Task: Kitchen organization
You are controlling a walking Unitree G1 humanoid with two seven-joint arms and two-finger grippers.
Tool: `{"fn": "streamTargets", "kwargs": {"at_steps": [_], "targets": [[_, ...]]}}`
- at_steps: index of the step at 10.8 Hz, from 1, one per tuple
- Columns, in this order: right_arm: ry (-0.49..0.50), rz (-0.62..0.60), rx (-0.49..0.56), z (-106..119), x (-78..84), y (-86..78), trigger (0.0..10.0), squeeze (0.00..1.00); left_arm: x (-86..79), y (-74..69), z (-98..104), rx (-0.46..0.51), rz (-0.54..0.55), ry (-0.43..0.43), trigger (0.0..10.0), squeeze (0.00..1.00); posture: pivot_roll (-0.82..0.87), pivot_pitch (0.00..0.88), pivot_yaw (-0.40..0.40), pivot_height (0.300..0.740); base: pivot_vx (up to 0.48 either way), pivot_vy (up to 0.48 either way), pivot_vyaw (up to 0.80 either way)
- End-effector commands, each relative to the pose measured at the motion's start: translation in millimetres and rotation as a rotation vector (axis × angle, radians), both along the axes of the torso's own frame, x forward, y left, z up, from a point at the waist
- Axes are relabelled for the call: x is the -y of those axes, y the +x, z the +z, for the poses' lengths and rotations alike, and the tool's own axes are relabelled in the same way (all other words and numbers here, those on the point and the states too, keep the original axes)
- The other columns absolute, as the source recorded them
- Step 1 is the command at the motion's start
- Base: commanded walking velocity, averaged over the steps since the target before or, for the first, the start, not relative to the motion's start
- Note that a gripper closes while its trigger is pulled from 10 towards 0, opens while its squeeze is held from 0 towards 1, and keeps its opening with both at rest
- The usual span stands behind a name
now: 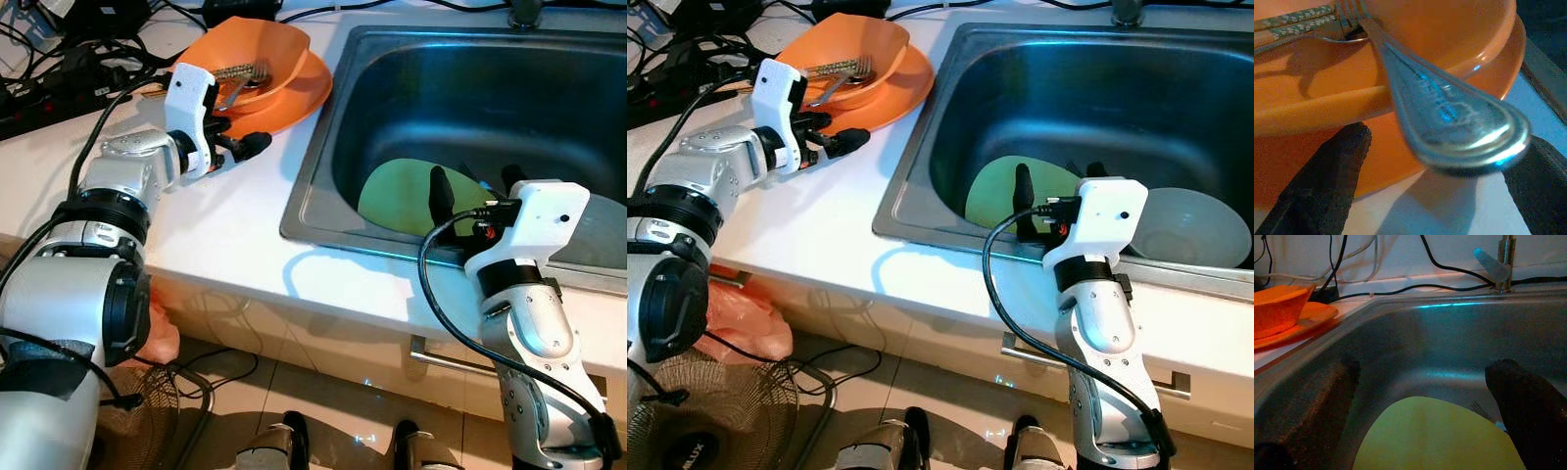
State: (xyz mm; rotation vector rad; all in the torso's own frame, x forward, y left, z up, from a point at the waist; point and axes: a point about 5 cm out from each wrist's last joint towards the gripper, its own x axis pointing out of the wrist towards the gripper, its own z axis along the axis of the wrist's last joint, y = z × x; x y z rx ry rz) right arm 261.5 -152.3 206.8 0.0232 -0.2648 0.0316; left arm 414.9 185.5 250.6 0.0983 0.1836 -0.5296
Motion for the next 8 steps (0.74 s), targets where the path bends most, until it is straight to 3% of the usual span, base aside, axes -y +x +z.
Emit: {"fn": "streamTargets", "kwargs": {"at_steps": [1,3,8], "targets": [[0.016,-0.036,-0.287,-54.6,6.2,-1.3,10.0,0.00,0.7,-3.7,-23.4,-0.120,-0.007,0.025,10.0,0.00,-0.03,0.283,0.211,0.740,0.000,0.000,0.00],[0.017,-0.039,-0.288,-54.9,6.1,-2.0,10.0,0.00,2.6,-5.2,-28.8,-0.184,-0.009,0.033,10.0,0.00,-0.04,0.287,0.217,0.740,0.000,0.000,0.00],[0.016,-0.039,-0.289,-55.5,6.1,-1.4,10.0,0.00,10.7,-14.2,-29.1,-0.331,-0.217,0.059,10.0,0.00,-0.03,0.285,0.216,0.740,0.000,0.000,0.00]]}}
